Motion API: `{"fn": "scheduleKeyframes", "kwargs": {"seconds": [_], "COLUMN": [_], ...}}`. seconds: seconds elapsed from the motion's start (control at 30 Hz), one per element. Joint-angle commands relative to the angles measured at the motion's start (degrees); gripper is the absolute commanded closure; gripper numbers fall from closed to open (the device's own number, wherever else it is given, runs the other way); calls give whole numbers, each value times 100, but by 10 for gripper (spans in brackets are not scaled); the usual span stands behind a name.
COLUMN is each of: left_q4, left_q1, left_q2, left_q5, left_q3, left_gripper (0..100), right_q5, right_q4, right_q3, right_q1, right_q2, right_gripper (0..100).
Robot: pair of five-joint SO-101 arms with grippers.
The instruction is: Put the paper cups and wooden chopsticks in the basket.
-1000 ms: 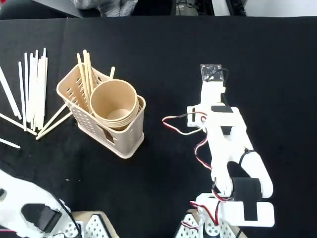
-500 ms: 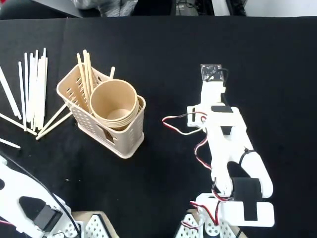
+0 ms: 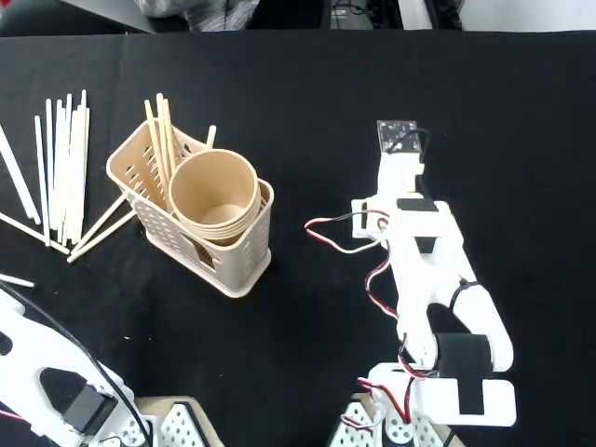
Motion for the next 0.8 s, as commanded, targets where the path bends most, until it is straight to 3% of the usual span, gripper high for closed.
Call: {"fn": "scheduleKeyframes", "kwargs": {"seconds": [0.0, 0.27, 0.47, 0.77], "left_q4": [316, 949, 2303, 2277], "left_q1": [66, 163, 374, 215], "left_q2": [-53, -1002, -2356, -4193], "left_q5": [62, 35, -158, -352], "left_q3": [-708, -655, -637, 4], "left_gripper": [972, 971, 971, 971], "right_q5": [-18, -18, -18, -18], "right_q4": [-70, -70, -70, -88], "right_q3": [-22, -22, -22, -22], "right_q1": [-70, -70, -70, -79], "right_q2": [-127, -127, -127, -127], "right_gripper": [984, 984, 984, 984]}}
